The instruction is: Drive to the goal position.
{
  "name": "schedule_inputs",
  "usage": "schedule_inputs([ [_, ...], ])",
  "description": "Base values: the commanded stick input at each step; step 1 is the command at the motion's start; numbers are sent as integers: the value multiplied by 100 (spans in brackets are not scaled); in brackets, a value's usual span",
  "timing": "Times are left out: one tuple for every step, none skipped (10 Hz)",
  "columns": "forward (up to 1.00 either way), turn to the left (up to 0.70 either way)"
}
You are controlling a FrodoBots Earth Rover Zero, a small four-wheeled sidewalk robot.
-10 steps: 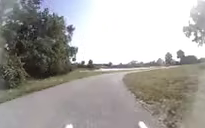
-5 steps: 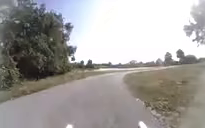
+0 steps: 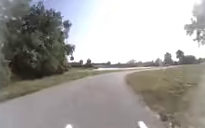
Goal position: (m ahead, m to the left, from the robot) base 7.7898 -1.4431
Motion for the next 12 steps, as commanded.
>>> schedule_inputs([
  [100,0],
  [100,0],
  [100,0],
  [100,0],
  [100,0],
  [100,0],
  [100,0],
  [100,0],
  [100,0],
  [100,0],
  [100,0],
  [100,0],
])
